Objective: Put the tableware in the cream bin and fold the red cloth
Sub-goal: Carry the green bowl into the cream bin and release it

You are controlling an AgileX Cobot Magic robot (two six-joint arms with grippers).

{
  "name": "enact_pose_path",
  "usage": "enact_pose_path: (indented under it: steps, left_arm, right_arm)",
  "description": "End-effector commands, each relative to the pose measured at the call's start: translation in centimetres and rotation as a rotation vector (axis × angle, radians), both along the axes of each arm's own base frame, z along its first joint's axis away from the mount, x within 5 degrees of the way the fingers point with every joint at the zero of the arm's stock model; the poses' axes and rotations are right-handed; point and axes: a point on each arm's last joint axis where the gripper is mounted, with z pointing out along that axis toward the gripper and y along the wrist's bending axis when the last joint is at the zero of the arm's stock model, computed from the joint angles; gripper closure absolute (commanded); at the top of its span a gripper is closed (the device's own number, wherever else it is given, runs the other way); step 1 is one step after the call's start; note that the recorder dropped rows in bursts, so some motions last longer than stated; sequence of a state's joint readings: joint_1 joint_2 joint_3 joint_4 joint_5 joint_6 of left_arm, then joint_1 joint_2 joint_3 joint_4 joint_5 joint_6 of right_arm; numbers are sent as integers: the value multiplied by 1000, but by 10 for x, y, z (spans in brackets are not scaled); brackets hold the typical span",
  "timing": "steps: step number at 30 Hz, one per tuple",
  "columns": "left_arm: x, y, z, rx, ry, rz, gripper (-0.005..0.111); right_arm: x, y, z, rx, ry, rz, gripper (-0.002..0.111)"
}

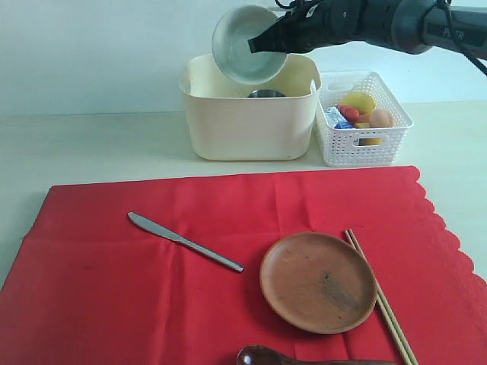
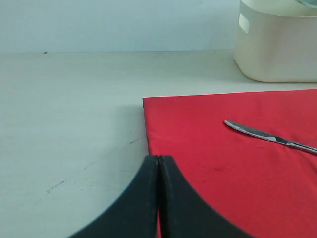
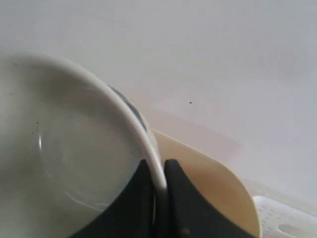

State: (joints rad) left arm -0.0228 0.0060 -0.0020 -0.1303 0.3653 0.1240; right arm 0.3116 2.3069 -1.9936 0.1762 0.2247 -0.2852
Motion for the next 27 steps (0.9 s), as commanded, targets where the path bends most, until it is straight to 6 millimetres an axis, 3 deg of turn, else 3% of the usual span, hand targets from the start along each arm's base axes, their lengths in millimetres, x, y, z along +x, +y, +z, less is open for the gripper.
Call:
enact_pose_path:
  steps: [1, 9, 17, 20, 27]
  left_arm:
    - [0, 0, 0, -7, -13, -6, 107]
    - [0, 0, 0, -7, -13, -6, 107]
    - [0, 0, 0, -7, -13, -6, 107]
    - [0, 0, 0, -7, -13, -6, 107]
    - [0, 0, 0, -7, -13, -6, 107]
  right_arm:
    - [8, -7, -12, 12, -23, -27, 108]
    - [10, -6, -43, -15, 67, -19, 108]
    - [8, -6, -58, -36, 137, -9, 106]
    - [7, -5, -61, -47, 154, -3, 96]
    - [7, -6, -60, -46, 151, -3, 58]
